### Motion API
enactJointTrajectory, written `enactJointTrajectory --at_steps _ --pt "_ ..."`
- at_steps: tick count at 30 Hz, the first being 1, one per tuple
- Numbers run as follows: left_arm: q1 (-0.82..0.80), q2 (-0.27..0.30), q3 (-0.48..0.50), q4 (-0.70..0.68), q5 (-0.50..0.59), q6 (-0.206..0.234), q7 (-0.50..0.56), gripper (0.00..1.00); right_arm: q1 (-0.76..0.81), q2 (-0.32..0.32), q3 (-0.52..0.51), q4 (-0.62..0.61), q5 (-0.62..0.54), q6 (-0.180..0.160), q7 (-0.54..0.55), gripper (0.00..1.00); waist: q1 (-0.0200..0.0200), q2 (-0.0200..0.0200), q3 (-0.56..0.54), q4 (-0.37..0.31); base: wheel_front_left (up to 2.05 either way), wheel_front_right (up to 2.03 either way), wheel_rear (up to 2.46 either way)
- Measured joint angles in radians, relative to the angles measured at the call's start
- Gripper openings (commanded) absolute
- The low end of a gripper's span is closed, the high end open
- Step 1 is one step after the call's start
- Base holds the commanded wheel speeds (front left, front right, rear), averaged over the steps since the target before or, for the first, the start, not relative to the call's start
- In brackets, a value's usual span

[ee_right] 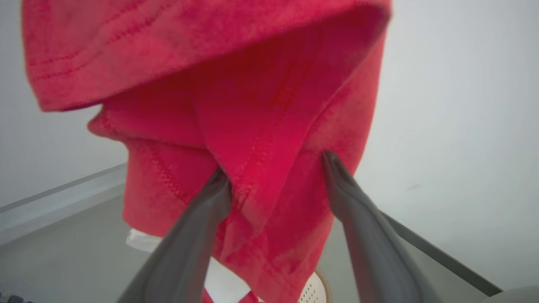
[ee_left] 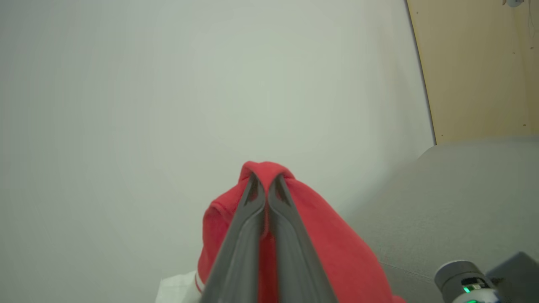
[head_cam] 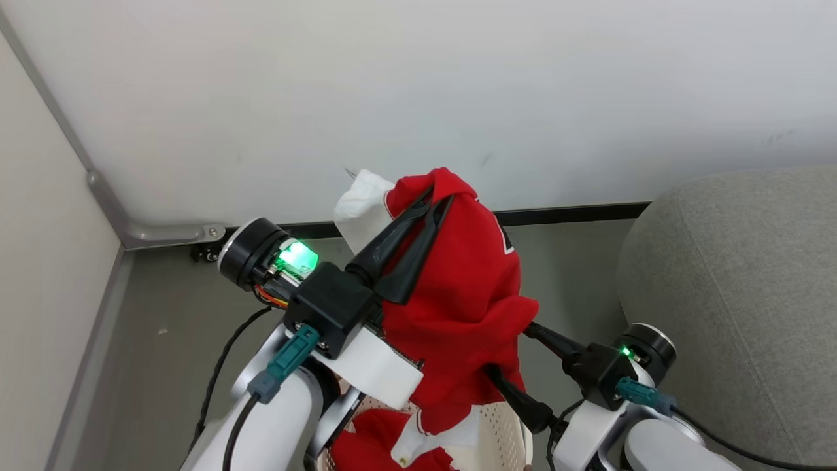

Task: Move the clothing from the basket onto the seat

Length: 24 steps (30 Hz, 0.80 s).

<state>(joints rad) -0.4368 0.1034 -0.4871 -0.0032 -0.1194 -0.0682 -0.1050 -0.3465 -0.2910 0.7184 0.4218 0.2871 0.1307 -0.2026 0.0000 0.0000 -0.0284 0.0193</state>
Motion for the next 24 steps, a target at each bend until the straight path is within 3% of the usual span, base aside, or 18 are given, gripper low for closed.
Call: enactJointTrajectory --at_steps 10,11,12,14,24 --pt "0.014 -0.005 -0.022 -0.022 -0.018 -0.011 0.035 0.0 -0.029 0.019 -0.016 0.01 -0.069 0.0 -0.026 1.0 0.0 0.0 -0.012 0.023 0.0 0.0 0.0" --pt "0.018 -0.005 -0.022 -0.022 -0.023 -0.011 0.035 0.0 -0.029 0.022 -0.005 0.011 -0.07 0.0 -0.026 0.76 0.0 0.0 -0.012 0.024 0.0 0.0 0.0" --pt "0.023 -0.006 -0.021 -0.022 -0.03 -0.011 0.037 0.0 -0.029 0.026 0.003 0.011 -0.076 0.0 -0.026 0.43 0.0 0.0 -0.012 0.026 0.0 0.0 0.0" --pt "0.027 -0.003 -0.018 -0.022 -0.033 -0.011 0.044 0.0 -0.029 0.032 0.011 0.011 -0.083 0.0 -0.028 0.0 0.0 0.0 -0.01 0.028 0.0 0.0 0.0" --pt "0.055 0.019 0.032 -0.003 -0.056 -0.006 0.054 0.0 -0.024 0.03 -0.001 0.018 -0.076 0.0 -0.035 0.0 0.0 0.0 -0.001 0.011 0.0 0.0 0.0"
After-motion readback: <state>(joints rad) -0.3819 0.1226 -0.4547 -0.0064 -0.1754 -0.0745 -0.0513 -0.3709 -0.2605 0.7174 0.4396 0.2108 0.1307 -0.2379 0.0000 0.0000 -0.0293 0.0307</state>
